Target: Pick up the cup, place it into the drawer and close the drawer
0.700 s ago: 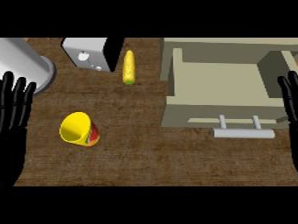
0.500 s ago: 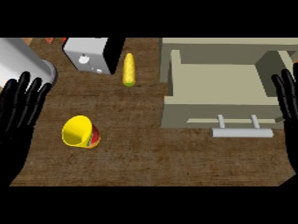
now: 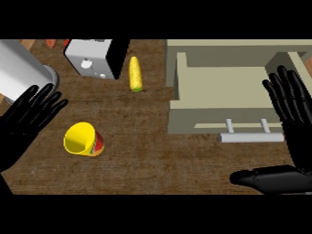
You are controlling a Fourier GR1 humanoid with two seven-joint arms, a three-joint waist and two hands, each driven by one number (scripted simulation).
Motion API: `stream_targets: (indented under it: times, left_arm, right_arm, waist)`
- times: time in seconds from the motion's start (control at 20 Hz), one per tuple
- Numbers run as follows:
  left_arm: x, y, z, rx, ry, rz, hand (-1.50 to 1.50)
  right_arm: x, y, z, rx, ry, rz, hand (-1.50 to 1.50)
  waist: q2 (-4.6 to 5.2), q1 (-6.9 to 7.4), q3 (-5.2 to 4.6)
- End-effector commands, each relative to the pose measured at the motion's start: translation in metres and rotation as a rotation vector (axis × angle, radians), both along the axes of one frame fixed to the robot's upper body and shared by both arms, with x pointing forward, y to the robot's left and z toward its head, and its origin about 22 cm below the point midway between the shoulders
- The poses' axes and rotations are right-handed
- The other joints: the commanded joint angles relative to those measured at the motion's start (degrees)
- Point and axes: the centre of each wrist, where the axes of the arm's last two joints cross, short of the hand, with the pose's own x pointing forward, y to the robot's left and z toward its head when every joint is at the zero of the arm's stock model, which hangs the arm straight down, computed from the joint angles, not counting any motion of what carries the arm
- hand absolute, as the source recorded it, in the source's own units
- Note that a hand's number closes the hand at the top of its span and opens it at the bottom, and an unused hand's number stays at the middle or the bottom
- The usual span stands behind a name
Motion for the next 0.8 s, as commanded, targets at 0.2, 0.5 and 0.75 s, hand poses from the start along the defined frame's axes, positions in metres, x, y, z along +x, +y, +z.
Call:
stream_targets:
  times: [0.2, 0.5, 0.75]
  left_arm:
    - [0.043, 0.047, -0.045, 0.038, 0.100, -0.063, -1.50]
    - [0.060, 0.043, -0.083, 0.107, 0.141, -0.024, -1.50]
    - [0.053, 0.046, -0.112, 0.154, 0.166, 0.006, -1.50]
  right_arm:
    - [0.031, -0.013, 0.007, 0.009, 0.029, 0.027, -1.50]
    - [0.024, -0.014, -0.008, -0.013, -0.004, 0.039, -1.50]
    - [0.054, -0.010, 0.000, -0.014, -0.011, 0.027, -1.50]
  waist:
    - [-0.29, 0.19, 0.12]
    - [-0.31, -0.14, 0.12]
    - [-0.29, 0.37, 0.11]
